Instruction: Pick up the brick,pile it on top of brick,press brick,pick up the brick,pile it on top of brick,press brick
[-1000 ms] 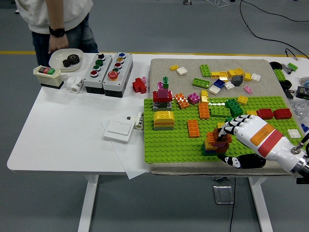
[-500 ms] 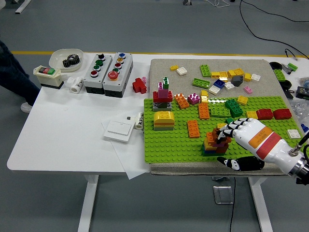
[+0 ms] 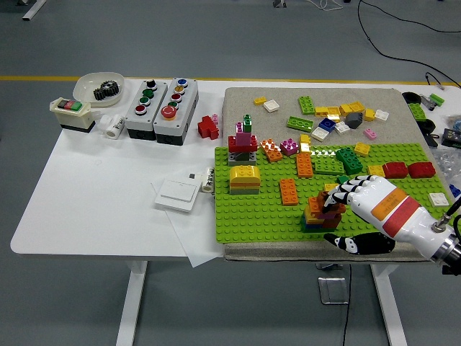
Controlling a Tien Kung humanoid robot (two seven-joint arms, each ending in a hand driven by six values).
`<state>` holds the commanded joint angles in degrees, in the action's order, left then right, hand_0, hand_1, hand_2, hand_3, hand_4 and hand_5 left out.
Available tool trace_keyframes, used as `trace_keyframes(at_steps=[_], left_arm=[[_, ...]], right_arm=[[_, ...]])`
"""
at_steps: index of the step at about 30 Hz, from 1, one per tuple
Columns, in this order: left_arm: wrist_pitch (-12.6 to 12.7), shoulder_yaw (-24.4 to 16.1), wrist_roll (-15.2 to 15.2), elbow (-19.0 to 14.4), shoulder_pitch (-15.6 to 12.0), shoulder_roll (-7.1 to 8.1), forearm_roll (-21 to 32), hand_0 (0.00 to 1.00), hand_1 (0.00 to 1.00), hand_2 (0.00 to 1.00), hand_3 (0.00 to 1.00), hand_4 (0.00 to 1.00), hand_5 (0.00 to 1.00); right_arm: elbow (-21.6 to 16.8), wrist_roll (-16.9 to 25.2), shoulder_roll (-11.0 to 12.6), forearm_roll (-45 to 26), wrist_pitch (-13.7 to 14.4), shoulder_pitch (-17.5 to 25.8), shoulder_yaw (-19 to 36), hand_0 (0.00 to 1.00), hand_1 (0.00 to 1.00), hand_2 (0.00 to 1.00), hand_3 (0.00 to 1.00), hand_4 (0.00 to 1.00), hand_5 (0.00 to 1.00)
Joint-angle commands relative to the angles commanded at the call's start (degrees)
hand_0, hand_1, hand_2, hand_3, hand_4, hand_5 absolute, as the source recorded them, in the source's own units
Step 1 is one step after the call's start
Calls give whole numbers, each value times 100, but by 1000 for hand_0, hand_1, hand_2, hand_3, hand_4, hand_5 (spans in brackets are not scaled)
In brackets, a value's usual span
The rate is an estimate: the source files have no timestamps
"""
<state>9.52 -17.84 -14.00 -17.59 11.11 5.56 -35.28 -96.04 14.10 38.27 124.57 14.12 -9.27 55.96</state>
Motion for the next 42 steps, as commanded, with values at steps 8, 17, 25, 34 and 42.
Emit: trace_keyframes(at_steps=[8, 17, 25, 34, 42], left_arm=[[-2, -3, -1, 4, -1, -1, -6, 795, 785, 785, 590, 655, 679], [-5, -20, -2, 8, -20, -13, -33, 795, 785, 785, 590, 655, 678], [-5, -30, -13, 8, -50, -10, -62, 795, 785, 786, 590, 654, 679], [-1, -63, -46, 5, -112, -13, -123, 795, 784, 787, 590, 654, 679], [-7, -109, -88, -9, -190, -31, -215, 795, 785, 789, 593, 655, 678]], right_arm=[[-37, 51, -62, -110, 201, 25, 270, 642, 622, 655, 583, 777, 454], [406, -151, -623, -811, 295, -10, 989, 703, 662, 716, 623, 787, 454], [883, -289, -846, -1934, 351, -130, 1142, 763, 742, 793, 745, 833, 484], [1330, -393, -1092, -4071, 261, -269, 1233, 779, 760, 816, 817, 917, 626], [1534, -395, -1372, -5992, 101, -333, 1300, 786, 772, 828, 835, 995, 754]])
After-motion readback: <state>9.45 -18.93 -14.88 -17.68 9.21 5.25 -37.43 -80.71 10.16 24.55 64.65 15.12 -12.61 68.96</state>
